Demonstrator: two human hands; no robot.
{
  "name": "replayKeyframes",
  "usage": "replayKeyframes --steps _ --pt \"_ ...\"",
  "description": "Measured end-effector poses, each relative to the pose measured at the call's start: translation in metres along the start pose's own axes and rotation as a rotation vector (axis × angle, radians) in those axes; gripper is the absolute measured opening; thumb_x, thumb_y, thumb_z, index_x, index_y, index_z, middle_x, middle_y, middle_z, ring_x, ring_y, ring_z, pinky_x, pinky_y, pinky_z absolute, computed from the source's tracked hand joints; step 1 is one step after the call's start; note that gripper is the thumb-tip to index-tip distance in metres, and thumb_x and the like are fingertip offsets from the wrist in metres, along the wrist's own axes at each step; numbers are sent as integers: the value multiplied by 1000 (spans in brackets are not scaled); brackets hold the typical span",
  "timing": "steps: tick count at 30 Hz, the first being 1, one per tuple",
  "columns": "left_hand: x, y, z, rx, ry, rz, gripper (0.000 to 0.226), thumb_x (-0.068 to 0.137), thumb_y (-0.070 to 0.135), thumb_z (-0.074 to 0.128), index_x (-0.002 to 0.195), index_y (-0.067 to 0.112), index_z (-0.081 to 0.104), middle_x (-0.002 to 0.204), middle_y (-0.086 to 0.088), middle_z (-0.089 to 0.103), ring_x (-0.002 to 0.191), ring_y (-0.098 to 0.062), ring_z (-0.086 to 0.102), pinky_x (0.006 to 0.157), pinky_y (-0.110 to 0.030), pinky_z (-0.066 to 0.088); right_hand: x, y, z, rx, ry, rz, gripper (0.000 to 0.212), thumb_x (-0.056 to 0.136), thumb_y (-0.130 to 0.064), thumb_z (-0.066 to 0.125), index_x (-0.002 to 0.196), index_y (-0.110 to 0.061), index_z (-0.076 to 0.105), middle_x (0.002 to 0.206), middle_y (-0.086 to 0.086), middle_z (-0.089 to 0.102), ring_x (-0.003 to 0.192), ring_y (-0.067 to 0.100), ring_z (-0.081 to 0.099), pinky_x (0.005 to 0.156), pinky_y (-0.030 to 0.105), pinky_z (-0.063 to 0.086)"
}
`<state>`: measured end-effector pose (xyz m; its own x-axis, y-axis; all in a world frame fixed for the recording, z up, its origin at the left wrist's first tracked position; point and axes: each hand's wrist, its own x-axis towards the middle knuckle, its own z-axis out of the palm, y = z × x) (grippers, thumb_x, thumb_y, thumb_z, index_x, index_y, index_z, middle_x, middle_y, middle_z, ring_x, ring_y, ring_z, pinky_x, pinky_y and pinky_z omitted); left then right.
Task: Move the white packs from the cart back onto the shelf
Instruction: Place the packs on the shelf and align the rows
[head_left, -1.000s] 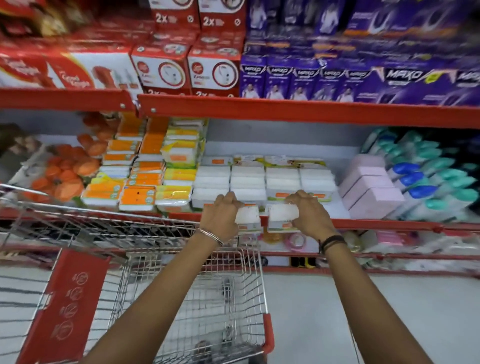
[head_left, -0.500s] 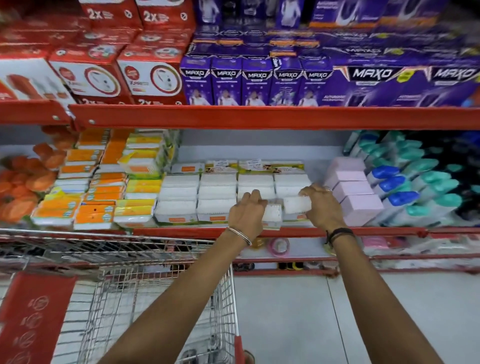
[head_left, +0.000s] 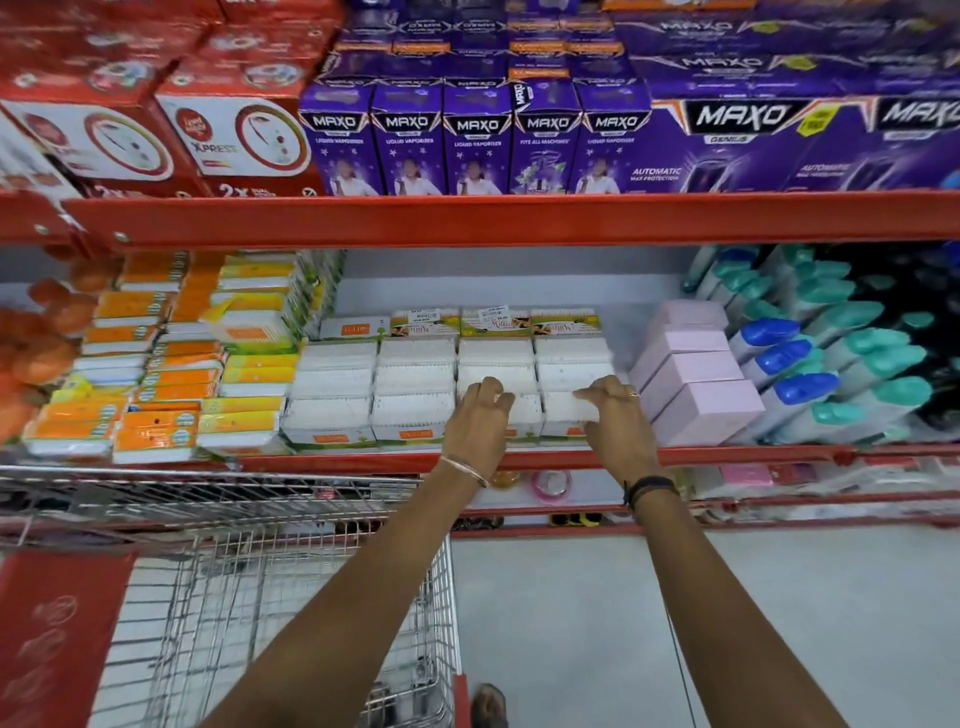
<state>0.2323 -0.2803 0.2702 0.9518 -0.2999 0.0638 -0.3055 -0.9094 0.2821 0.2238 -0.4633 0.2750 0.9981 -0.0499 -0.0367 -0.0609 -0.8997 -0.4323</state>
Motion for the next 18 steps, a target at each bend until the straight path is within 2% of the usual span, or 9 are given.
replayKeyframes --steps 3,5,7,9,10,11,13,16,18 --pt "-21 3 8 -125 262 9 45 68 -14 64 111 2 62 115 -17 60 106 -32 57 81 -38 58 -9 2 1 215 167 38 33 86 -7 63 118 -8 59 124 10 52 112 26 51 90 34 48" --pt "-39 14 14 -371 359 -96 31 82 0 63 112 3 58 114 -12 55 105 -23 52 91 -32 47 -18 -2 6 504 332 198 32 87 -17 64 116 -5 56 118 10 50 102 24 54 87 35 49" --pt "-48 29 24 -756 336 -365 22 92 11 56 113 4 52 110 -7 47 101 -20 50 92 -30 42 -23 -7 14 789 385 423 31 87 -31 63 105 -7 54 103 8 49 87 21 53 79 33 49" --pt "-44 40 27 -1297 237 -761 18 97 16 50 112 7 48 108 -9 46 95 -25 53 86 -34 44 -21 -11 17 1036 291 640 34 87 -50 55 84 -16 53 79 5 48 69 19 50 62 25 47" --pt "-38 43 26 -1560 181 -946 22 99 19 45 118 7 46 111 -14 48 95 -27 55 85 -35 46 -18 -13 18 1180 203 748 38 90 -51 48 87 -14 55 78 8 50 71 21 55 63 24 50" --pt "-32 45 24 -1775 141 -1073 31 101 22 40 127 5 41 118 -18 49 100 -31 58 89 -37 47 -15 -14 20 1325 112 832 44 94 -49 43 105 -9 57 89 13 56 86 25 61 76 26 54" --pt "-21 47 21 -2068 139 -1195 49 103 31 33 141 1 26 140 -23 41 122 -38 50 105 -40 42 -11 -12 25 1510 -12 895 61 95 -51 37 137 -6 37 123 20 53 107 29 58 98 32 47" --pt "-6 45 12 -2282 196 -1265 62 100 42 33 147 6 14 150 -27 27 133 -39 39 114 -43 34 -4 -15 28 1655 -55 907 66 93 -54 36 144 -12 29 132 21 46 87 22 57 101 34 45" --pt "1 42 7 -2307 202 -1310 66 98 45 35 148 9 11 152 -27 22 136 -38 36 114 -43 33 -1 -18 27 1729 -42 919 65 95 -51 36 144 -9 27 126 21 42 94 27 54 108 38 41"
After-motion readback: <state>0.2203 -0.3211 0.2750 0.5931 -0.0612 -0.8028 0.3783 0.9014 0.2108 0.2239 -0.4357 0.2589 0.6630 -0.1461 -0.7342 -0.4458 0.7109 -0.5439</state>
